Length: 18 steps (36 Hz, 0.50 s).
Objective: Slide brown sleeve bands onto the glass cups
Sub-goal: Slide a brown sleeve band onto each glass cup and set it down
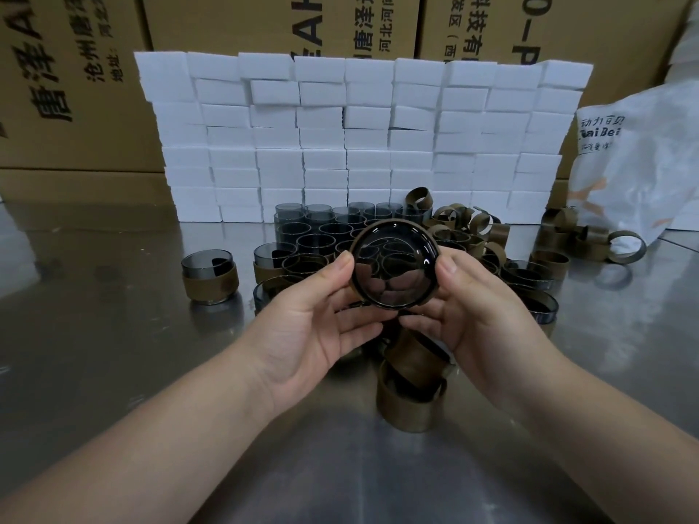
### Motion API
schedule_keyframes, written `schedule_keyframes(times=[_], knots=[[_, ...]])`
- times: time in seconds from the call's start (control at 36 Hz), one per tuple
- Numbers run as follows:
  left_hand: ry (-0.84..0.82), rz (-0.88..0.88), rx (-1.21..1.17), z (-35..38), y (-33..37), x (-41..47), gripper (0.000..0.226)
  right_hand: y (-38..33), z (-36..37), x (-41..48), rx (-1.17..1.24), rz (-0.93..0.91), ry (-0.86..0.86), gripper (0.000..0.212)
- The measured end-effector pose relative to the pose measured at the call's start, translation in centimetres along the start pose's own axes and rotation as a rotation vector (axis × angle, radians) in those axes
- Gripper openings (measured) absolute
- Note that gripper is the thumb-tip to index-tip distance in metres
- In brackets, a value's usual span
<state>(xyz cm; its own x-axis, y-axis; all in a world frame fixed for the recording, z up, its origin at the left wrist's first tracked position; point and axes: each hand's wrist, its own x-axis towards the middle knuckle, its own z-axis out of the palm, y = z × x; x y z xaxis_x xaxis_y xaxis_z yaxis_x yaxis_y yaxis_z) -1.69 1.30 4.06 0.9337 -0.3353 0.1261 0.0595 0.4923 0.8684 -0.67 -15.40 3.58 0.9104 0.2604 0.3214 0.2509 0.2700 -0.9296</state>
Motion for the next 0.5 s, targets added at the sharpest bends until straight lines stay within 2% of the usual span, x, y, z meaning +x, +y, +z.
schedule_keyframes(times=[0.11,0.25,0.31,0.36,0.44,0.5], knots=[[-0.020,0.000,-0.022,-0.1,0.1,0.1,0.050,0.0,-0.1,0.2,0.033,-0.008,-0.031,0.036],[-0.122,-0.009,-0.035,-0.1,0.1,0.0,0.043,0.3,0.1,0.2,0.057,-0.006,-0.067,0.050],[-0.150,-0.012,-0.030,0.1,0.1,-0.2,0.043,0.6,0.1,0.2,0.055,-0.004,-0.064,0.050],[-0.127,-0.005,-0.026,0.2,-0.1,-0.3,0.040,0.9,0.1,0.0,0.046,0.003,-0.058,0.052],[0.004,0.047,0.084,0.4,-0.8,-0.2,0.049,1.5,0.1,0.0,-0.056,-0.002,-0.105,0.054],[0.057,0.108,0.185,0.3,-1.1,-0.1,0.041,1.7,0.3,0.4,-0.142,-0.049,-0.122,0.056]])
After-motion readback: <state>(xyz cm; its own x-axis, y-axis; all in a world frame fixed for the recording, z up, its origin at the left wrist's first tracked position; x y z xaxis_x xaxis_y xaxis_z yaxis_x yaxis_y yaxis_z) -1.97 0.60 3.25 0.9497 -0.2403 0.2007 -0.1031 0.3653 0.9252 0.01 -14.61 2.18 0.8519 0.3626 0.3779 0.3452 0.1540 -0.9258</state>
